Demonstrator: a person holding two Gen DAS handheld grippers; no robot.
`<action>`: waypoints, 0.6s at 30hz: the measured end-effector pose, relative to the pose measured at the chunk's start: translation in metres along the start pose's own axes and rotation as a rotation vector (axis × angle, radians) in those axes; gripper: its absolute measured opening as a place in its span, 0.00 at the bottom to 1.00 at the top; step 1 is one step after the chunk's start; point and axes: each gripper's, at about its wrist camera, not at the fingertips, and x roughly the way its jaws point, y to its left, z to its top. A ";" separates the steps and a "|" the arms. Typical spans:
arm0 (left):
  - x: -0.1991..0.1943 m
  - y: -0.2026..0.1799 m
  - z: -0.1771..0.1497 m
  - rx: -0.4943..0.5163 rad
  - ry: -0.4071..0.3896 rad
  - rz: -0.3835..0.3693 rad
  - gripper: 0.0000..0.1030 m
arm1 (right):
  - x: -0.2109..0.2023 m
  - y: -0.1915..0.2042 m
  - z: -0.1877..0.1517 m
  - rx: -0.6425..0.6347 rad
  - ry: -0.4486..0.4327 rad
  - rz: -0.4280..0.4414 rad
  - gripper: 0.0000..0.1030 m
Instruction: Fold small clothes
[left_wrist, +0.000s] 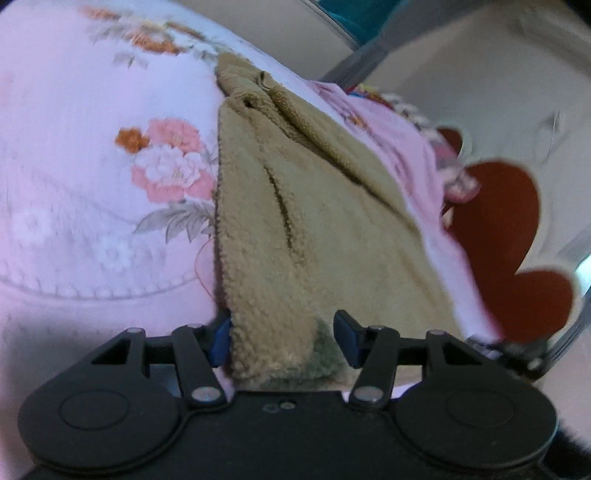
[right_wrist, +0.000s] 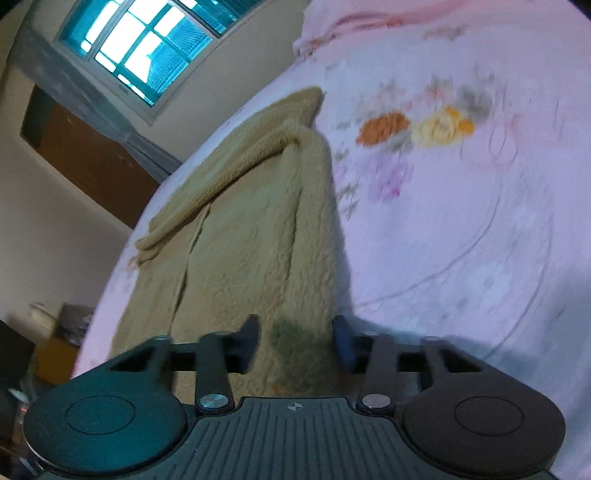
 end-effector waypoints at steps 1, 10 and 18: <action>-0.001 0.004 0.000 -0.022 0.003 -0.036 0.52 | 0.003 -0.002 0.000 0.011 0.001 0.008 0.41; 0.019 0.026 0.010 -0.125 0.020 -0.151 0.55 | 0.017 -0.024 0.007 0.124 0.049 0.107 0.41; 0.023 0.026 0.017 -0.089 0.047 -0.151 0.48 | 0.022 -0.028 0.014 0.082 0.099 0.144 0.41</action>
